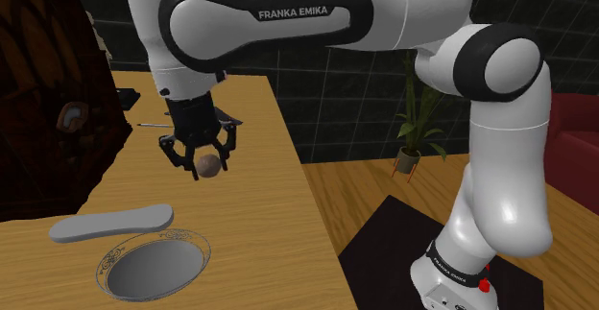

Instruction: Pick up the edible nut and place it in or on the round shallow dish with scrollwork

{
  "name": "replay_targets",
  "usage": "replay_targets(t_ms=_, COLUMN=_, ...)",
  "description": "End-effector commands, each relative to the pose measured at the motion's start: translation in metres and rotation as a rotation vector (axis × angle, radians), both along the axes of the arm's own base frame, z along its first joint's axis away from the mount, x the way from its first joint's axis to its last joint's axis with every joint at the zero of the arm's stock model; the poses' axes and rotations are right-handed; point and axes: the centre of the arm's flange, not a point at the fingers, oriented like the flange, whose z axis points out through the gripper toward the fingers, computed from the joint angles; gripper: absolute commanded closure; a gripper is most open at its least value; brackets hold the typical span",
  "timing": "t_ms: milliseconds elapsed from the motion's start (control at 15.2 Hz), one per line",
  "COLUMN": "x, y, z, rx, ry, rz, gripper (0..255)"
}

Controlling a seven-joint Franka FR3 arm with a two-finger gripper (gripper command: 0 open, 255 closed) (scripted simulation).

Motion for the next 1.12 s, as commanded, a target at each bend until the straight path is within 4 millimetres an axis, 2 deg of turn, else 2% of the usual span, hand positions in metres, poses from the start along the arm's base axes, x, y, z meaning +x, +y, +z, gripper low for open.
replay_targets(t_ms=0, x=-0.010, y=0.023, z=-0.001, rx=0.000, ry=0.000, rz=-0.002, gripper=255)
replay_targets(t_ms=726, x=-0.065, y=0.154, z=-0.003, rx=0.000, ry=0.000, rz=-0.002, gripper=255)
replay_targets(t_ms=1056, x=-0.065, y=0.155, z=-0.029, rx=0.000, ry=0.000, rz=-0.002, gripper=255)
